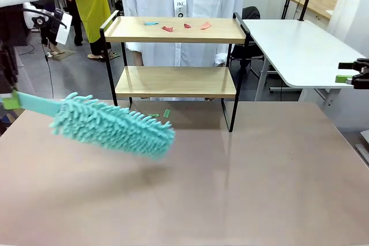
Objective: Clean the shelf.
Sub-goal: Clean the specific section of the Shelf indicated by the human with the Duster.
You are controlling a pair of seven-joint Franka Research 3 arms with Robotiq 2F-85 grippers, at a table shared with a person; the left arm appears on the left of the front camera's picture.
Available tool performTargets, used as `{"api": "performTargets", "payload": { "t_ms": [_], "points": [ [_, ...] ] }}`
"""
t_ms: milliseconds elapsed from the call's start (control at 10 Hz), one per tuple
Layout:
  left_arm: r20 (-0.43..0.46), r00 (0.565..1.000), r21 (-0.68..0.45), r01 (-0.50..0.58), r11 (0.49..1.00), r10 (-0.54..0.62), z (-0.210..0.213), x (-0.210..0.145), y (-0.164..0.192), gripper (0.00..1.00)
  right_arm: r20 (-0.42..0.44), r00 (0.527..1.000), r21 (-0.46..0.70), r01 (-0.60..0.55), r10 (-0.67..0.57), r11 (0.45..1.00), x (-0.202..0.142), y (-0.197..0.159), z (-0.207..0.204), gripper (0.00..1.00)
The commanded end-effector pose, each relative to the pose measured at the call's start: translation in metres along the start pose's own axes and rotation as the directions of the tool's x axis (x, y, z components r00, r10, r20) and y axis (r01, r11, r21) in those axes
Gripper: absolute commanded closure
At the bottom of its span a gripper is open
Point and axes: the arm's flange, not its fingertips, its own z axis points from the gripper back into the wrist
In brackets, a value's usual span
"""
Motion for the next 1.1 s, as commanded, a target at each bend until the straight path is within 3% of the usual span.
{"api": "performTargets", "payload": {
  "t_ms": [0,100,300,500,600,1000],
  "points": [
    [-0.183,0.983,0.019,-0.001,1.000,0.004,0.023,0.006,-0.003,0.87,0.003,1.000,-0.001,-0.004,0.004,1.000,0.003,0.001,-0.001,0.00],
    [-0.300,0.954,0.027,0.019,0.999,-0.010,0.023,0.009,-0.010,0.87,0.003,1.000,-0.001,-0.004,0.004,1.000,0.003,0.001,-0.001,0.00],
    [-0.387,0.922,0.029,0.037,0.999,-0.023,0.023,0.017,-0.014,0.87,0.003,1.000,-0.001,-0.004,0.004,1.000,0.003,0.001,-0.001,0.00],
    [-0.397,0.917,0.109,0.010,0.994,0.034,0.017,0.028,-0.017,0.87,0.003,1.000,-0.001,-0.004,0.004,1.000,0.003,0.001,-0.001,0.00],
    [-0.378,0.925,0.023,0.041,0.999,-0.029,0.014,0.018,-0.016,0.87,0.003,1.000,-0.001,-0.004,0.004,1.000,0.003,0.001,-0.001,0.00],
    [-0.378,0.925,0.023,0.041,0.999,-0.029,0.014,0.018,-0.016,0.87,0.003,1.000,-0.001,-0.004,0.004,1.000,0.003,0.001,-0.001,0.00]
  ]
}}
